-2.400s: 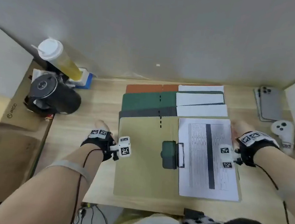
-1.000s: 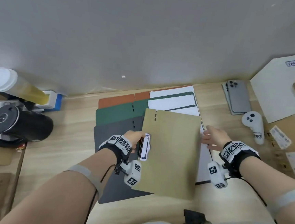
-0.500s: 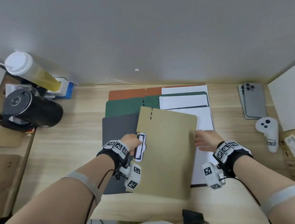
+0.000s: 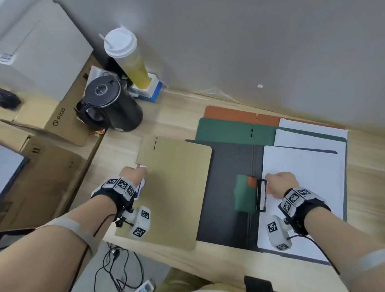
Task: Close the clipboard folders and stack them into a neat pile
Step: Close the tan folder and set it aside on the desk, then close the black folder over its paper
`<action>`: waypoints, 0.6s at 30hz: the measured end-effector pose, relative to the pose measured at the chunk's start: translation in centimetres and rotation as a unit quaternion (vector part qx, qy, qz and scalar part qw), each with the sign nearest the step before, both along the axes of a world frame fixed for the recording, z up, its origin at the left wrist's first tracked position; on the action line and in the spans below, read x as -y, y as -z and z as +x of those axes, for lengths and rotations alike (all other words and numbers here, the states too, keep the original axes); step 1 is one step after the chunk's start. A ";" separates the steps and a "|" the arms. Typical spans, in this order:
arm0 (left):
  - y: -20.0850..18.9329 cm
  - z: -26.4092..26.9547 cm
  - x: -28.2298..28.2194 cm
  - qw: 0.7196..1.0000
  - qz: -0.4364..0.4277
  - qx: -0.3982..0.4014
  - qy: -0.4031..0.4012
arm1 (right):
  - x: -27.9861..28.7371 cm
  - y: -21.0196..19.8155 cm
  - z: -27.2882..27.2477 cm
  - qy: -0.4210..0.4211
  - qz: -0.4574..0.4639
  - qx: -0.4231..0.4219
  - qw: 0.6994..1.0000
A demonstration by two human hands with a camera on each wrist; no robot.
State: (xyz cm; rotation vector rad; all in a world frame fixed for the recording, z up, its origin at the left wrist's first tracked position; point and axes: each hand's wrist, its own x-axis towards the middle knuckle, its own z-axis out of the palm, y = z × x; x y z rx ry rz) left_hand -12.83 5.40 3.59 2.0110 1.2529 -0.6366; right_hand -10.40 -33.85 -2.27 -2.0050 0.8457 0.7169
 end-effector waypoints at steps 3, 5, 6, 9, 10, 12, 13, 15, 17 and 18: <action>-1.2 -0.6 -2.0 1.000 0.000 0.001 -0.018 | -1.1 -0.4 -0.3 -0.064 -0.088 0.001 0.994; -1.9 -0.6 -3.0 1.000 -0.001 -0.011 -0.017 | -1.9 -0.6 -0.6 -0.088 -0.118 0.003 0.989; -1.9 -0.6 -3.5 1.000 0.000 -0.013 -0.014 | -2.2 -0.8 -0.8 -0.086 -0.132 0.003 0.988; -2.0 -0.7 -4.4 1.000 0.003 -0.021 -0.022 | -2.5 -0.4 -1.3 -0.098 -0.165 0.012 0.981; -1.9 -0.7 -4.7 0.999 0.002 -0.020 -0.027 | -2.5 -0.4 -1.4 -0.098 -0.176 0.011 0.980; -1.8 -0.7 -4.8 0.999 -0.009 -0.028 -0.025 | -2.4 -0.5 -1.5 -0.094 -0.180 0.007 0.979; -1.6 -0.6 -4.9 0.999 -0.011 -0.033 -0.019 | -2.3 -0.6 -1.5 -0.092 -0.180 0.007 0.979; -0.5 0.1 -5.2 0.999 0.007 -0.037 -0.009 | -1.8 -1.1 -1.6 -0.090 -0.192 0.002 0.977; 0.3 0.8 -4.7 0.999 0.033 -0.017 -0.012 | -0.8 -0.8 -1.7 -0.082 -0.203 -0.003 0.976; 0.6 1.2 -3.9 0.999 0.031 0.008 -0.010 | -0.3 -0.9 -1.8 -0.080 -0.207 -0.003 0.975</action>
